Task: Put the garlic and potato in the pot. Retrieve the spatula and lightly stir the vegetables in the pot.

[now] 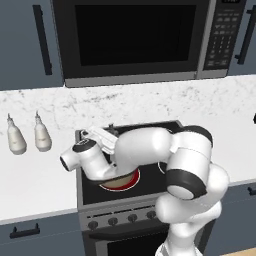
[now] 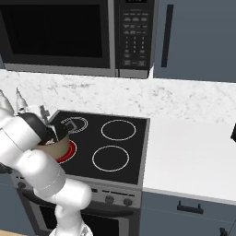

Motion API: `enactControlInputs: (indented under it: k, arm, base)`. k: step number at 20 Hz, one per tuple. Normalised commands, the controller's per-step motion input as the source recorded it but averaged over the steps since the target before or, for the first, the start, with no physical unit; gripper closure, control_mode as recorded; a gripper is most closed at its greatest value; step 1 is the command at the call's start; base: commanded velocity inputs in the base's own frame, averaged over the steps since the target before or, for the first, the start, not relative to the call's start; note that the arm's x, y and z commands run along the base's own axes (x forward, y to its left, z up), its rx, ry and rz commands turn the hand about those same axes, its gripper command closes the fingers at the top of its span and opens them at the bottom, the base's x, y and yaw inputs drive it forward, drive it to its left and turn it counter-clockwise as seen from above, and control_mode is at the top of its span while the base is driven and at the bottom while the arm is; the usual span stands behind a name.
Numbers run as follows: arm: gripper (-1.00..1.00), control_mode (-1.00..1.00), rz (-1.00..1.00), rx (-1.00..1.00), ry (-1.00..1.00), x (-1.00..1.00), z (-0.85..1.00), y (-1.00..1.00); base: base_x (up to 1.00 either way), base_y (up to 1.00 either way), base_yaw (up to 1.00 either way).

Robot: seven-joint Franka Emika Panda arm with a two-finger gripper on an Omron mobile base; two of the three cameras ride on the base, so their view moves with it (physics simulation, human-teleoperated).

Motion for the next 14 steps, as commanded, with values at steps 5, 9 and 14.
enactControlInputs:
  k: [5,9,14]
  arm:
    - [1.0,-1.0,0.0,0.1,0.0,-0.01,-0.22,0.09]
    - [1.0,-1.0,0.05,0.21,0.03,-0.06,-0.26,0.0]
    - [1.0,-1.0,0.08,0.22,0.0,-0.1,-0.22,0.0]
  base:
    - [0.0,0.0,0.0]
    - [0.0,0.0,0.0]
    - [0.0,0.0,0.0]
